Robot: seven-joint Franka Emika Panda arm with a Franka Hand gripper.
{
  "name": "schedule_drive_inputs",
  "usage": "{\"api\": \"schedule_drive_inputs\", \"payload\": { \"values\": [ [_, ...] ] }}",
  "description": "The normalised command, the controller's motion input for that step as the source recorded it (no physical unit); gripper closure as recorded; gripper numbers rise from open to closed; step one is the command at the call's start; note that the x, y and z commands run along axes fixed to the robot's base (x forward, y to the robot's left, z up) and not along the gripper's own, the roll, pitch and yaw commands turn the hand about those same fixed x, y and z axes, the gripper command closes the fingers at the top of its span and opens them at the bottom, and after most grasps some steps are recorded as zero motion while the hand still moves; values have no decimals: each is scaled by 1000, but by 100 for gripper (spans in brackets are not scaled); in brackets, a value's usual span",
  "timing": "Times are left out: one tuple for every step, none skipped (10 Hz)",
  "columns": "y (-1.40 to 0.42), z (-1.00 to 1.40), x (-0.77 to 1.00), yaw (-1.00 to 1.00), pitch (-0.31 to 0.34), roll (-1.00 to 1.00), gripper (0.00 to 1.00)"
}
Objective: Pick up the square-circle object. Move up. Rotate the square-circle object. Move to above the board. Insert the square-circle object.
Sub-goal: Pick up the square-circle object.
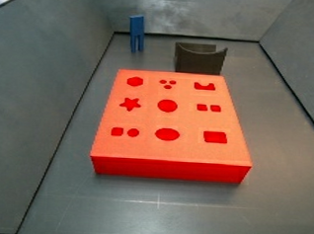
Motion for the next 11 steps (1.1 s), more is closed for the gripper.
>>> {"api": "schedule_drive_inputs", "payload": {
  "values": [
    [134,-49,-240,-751,46,0,0],
    [217,-60,-349,-657,46,0,0],
    [240,-60,-363,-631,46,0,0],
    [277,-69,-380,-594,50,0,0],
    [277,-69,-380,-594,50,0,0],
    [206,-117,-317,-646,0,-1,0],
    [43,-251,-151,-757,-124,-61,0],
    [0,-354,0,-831,-254,-120,0],
    [29,-449,6,-769,-289,-141,0],
    [43,-451,0,-740,-280,-156,0],
    [11,-431,0,-700,-249,-209,0]
  ]
}}
